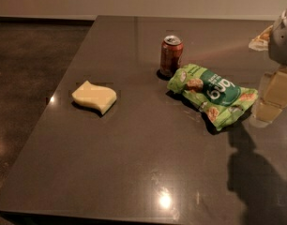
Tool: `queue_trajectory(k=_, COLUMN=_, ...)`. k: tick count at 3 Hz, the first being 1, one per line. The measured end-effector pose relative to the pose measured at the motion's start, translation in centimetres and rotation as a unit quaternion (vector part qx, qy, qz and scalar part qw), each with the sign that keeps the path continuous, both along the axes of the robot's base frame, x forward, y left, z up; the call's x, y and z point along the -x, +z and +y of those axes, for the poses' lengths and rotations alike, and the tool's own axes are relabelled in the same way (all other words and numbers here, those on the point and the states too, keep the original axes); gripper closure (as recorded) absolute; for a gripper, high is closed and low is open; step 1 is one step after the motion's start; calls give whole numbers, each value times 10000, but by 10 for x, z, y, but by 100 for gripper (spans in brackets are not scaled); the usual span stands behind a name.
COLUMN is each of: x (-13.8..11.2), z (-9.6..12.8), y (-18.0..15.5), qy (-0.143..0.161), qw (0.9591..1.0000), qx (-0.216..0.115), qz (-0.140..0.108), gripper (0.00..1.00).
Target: Move coke can near sponge
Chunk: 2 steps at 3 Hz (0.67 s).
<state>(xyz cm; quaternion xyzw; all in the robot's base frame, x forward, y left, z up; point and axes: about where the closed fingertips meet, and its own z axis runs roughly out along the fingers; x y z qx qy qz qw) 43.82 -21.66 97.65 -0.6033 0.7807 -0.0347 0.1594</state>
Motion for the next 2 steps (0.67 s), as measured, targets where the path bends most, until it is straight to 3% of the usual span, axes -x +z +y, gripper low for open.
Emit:
queue_trajectory(k=1, x=0, z=0, y=0, qy=0, qw=10000, qx=0, qz=-1, gripper=0)
queue_trajectory(k=2, x=-19, z=4, y=-1, qy=-225, qw=9995, qx=-177, qz=-137, gripper=0)
